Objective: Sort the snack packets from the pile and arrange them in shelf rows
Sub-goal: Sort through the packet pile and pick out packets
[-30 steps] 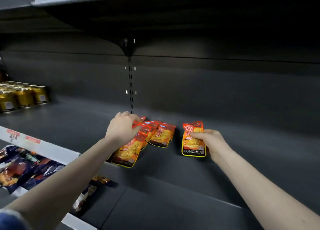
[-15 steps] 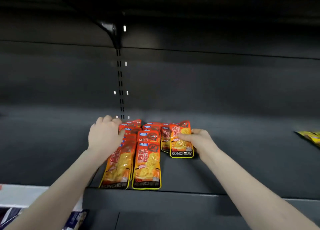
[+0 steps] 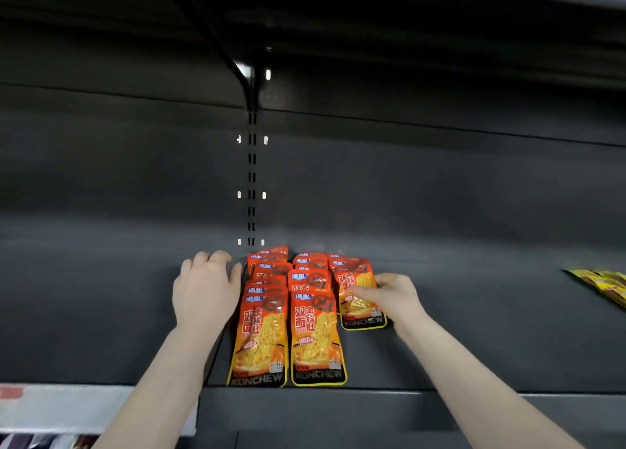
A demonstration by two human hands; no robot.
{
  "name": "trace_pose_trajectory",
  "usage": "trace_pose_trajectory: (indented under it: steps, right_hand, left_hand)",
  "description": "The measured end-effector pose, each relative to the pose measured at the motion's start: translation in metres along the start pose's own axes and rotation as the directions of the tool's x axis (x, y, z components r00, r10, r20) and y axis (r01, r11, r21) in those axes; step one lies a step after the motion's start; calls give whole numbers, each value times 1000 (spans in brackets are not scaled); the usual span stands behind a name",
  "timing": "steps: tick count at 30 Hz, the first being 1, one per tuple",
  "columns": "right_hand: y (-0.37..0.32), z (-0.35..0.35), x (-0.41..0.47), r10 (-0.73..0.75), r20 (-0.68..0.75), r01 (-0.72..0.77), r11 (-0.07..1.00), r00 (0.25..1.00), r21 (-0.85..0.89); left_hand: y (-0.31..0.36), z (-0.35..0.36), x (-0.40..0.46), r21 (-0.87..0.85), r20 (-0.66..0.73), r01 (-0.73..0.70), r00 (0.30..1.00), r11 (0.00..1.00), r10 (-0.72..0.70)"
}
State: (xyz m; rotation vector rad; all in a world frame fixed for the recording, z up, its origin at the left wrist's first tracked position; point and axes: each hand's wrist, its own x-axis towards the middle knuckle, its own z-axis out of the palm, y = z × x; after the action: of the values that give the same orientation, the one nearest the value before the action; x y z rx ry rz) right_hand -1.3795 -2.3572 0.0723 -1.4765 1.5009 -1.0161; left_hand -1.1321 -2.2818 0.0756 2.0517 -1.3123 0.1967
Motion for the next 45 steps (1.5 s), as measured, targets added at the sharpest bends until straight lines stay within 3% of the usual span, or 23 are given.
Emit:
trace_pose_trajectory:
  steps: [4, 7, 17, 24, 31, 35, 40, 45]
  right_hand:
    - [1, 7, -2, -136, -80, 98, 926, 988, -365]
    - [1, 9, -8, -169, -110, 92, 860, 980, -502]
    - [-4, 13, -25, -254, -106, 99, 679, 961, -728]
    - [-4, 20, -35, -363, -53, 95, 377, 930, -921]
    - [2, 4, -31, -392, -20, 135, 362, 920, -922]
    - [7, -23, -33, -455, 16, 161, 282, 890, -946]
    - [16, -82, -36, -453, -13, 149, 321, 892, -935]
    - [40, -163, -46, -504, -63, 134, 345, 861, -929]
  left_hand:
    - [-8, -1, 1, 82, 98, 84, 991, 993, -92]
    - [-8, 0, 2, 84, 125, 93, 987, 992, -103]
    - [-7, 2, 5, 149, 206, 91, 971, 985, -121]
    - [-8, 5, 7, 202, 272, 49, 957, 978, -105]
    - [-5, -2, 6, 56, 229, 61, 971, 997, -72]
    - [13, -11, 3, 59, 138, -17, 990, 998, 8]
    - [68, -19, -20, 127, 75, -135, 989, 983, 126]
    - [149, 4, -64, 111, 111, -264, 961, 958, 252]
